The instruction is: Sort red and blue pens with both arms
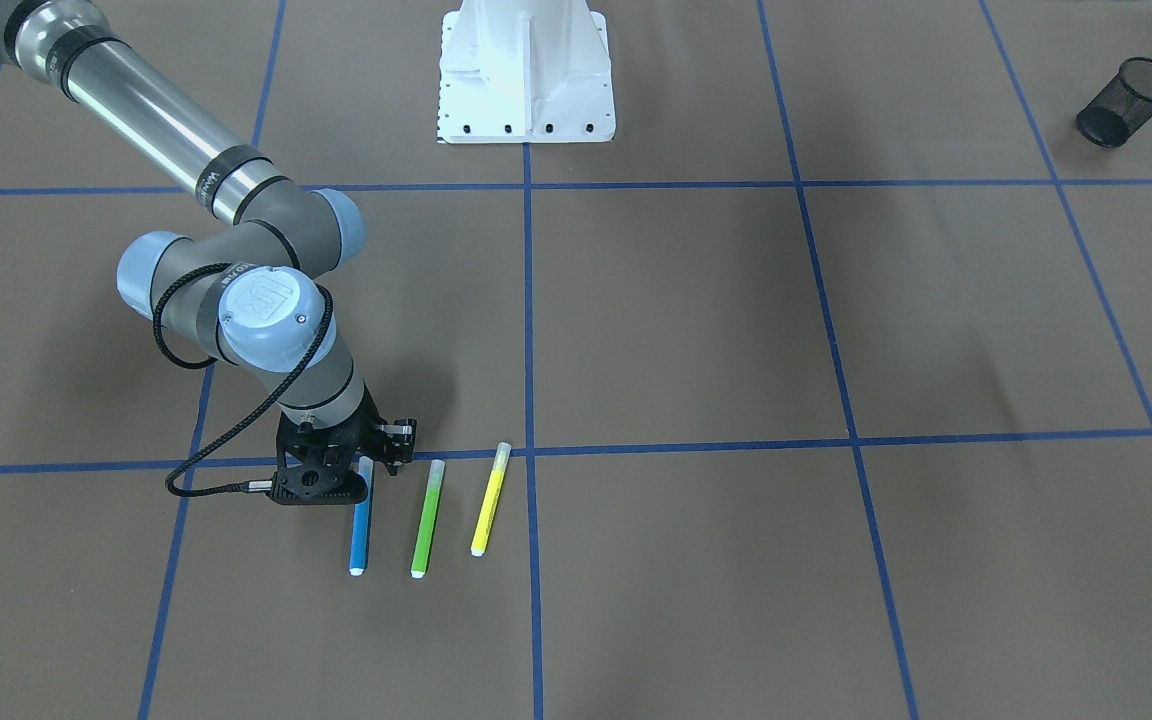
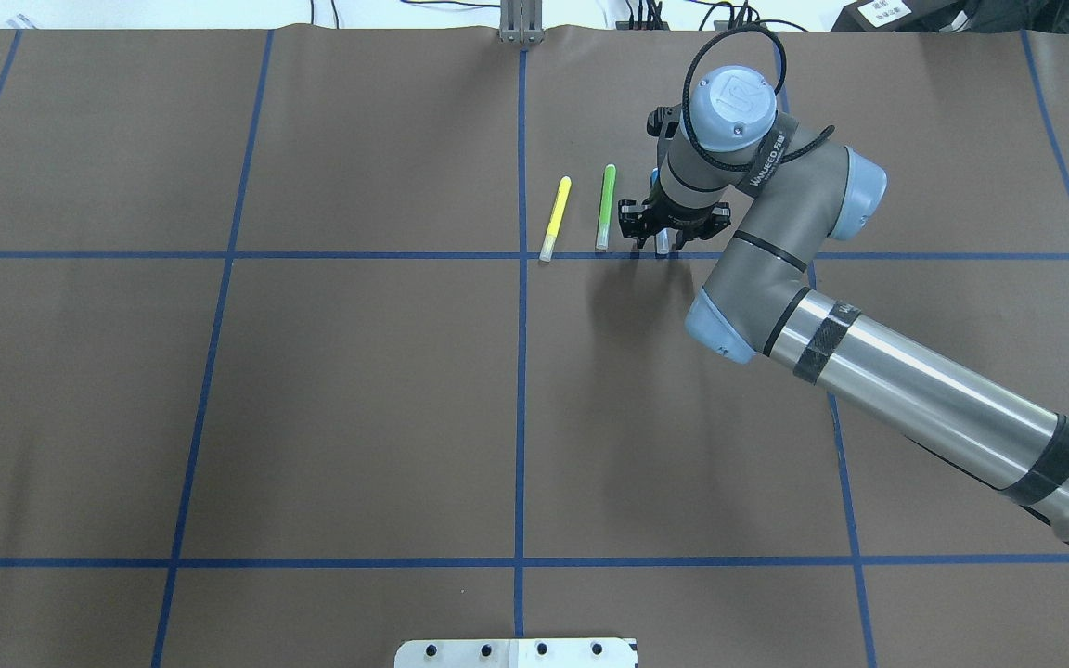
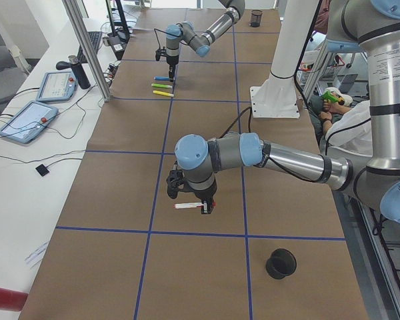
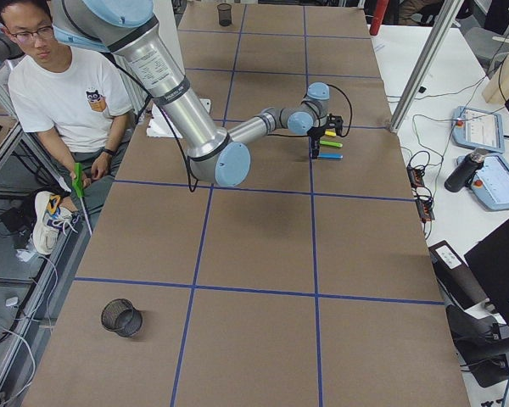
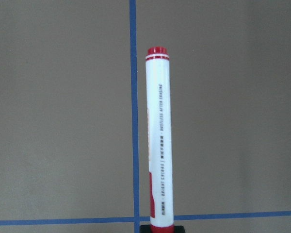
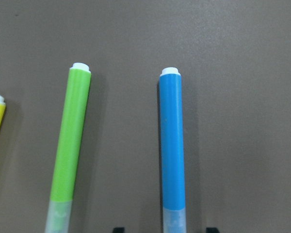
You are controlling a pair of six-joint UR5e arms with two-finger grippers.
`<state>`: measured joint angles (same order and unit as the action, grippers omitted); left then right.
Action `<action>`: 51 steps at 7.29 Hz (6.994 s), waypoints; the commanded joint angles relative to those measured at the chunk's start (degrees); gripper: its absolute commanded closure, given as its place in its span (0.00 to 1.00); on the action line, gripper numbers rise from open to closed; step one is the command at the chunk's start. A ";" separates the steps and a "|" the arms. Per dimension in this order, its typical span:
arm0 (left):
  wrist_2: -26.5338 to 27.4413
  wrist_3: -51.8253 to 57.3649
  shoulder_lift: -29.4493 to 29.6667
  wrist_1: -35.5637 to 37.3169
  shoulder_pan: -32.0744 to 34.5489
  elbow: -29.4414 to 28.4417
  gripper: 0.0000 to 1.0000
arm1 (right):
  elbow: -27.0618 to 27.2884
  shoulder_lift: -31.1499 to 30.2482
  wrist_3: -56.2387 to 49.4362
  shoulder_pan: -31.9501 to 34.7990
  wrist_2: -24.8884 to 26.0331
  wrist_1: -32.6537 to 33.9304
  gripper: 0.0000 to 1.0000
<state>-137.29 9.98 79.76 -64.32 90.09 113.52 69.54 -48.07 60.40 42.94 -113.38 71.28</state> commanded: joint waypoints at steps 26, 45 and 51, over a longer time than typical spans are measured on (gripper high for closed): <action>9.34 22.27 -11.03 31.44 5.10 -18.68 1.00 | 40.03 -26.69 1.91 22.18 -25.84 9.05 1.00; -5.62 -12.93 18.76 -15.52 -0.08 -22.20 0.00 | 43.92 -53.09 -56.59 41.96 -16.79 35.11 1.00; -7.03 -29.22 25.10 -21.90 -4.84 -17.20 0.00 | 45.50 -51.95 -86.01 48.54 -10.13 74.27 1.00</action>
<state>-144.25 -16.65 104.71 -85.49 85.48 94.15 114.05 -100.74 -18.87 89.39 -126.29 135.03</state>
